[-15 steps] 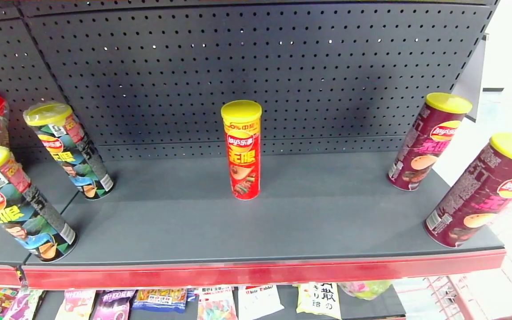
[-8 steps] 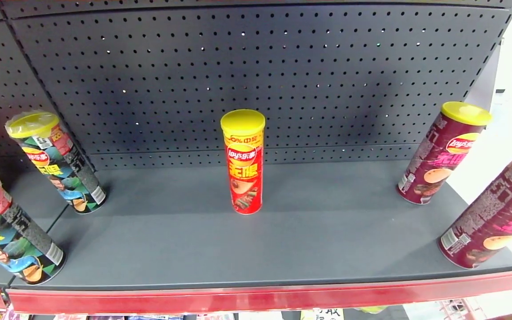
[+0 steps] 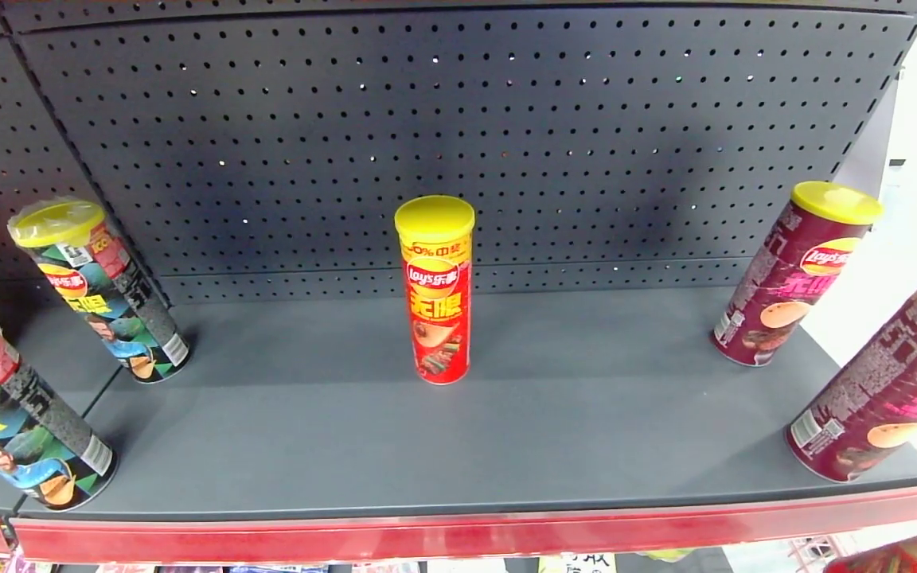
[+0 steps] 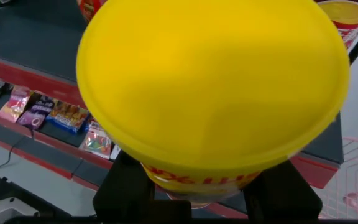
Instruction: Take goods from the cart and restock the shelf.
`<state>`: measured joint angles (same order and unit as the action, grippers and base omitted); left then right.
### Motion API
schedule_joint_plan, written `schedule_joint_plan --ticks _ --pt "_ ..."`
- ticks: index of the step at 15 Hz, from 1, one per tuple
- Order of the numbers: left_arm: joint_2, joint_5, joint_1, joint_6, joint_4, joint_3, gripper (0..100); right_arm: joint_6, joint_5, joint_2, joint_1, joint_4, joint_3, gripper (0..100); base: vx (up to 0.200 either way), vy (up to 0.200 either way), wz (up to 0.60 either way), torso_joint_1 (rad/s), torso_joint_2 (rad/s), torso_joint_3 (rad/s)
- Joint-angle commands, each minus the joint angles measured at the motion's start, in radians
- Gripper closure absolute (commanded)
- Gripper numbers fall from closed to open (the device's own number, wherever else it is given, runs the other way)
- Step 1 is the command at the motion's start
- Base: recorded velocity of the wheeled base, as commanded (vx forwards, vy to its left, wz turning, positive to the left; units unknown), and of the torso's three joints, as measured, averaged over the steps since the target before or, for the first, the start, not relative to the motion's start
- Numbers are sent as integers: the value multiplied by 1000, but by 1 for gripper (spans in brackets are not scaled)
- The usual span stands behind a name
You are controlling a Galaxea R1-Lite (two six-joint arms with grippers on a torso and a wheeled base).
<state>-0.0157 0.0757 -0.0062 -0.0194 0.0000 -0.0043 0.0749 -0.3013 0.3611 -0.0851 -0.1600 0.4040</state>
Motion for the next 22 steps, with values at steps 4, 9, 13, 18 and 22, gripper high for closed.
schedule_joint_plan --ticks 4,9,13,18,22 --pt "-549 309 -87 7 3 -474 0 32 -1 114 -74 5 24 100 0 0 0 0 0 0" --pt "-1112 570 -202 -51 -393 -496 0 32 1 128 -76 14 25 100 0 0 0 0 0 0" --pt "-1448 634 -267 -96 -615 -635 0 32 1 128 -76 14 36 100 0 0 0 0 0 0" --pt "-1609 645 -342 -145 -617 -798 0 31 2 124 -76 14 47 100 0 0 0 0 0 0" --pt "-1682 654 -347 -232 -617 -867 0 31 5 121 -74 14 50 100 0 0 0 0 0 0"
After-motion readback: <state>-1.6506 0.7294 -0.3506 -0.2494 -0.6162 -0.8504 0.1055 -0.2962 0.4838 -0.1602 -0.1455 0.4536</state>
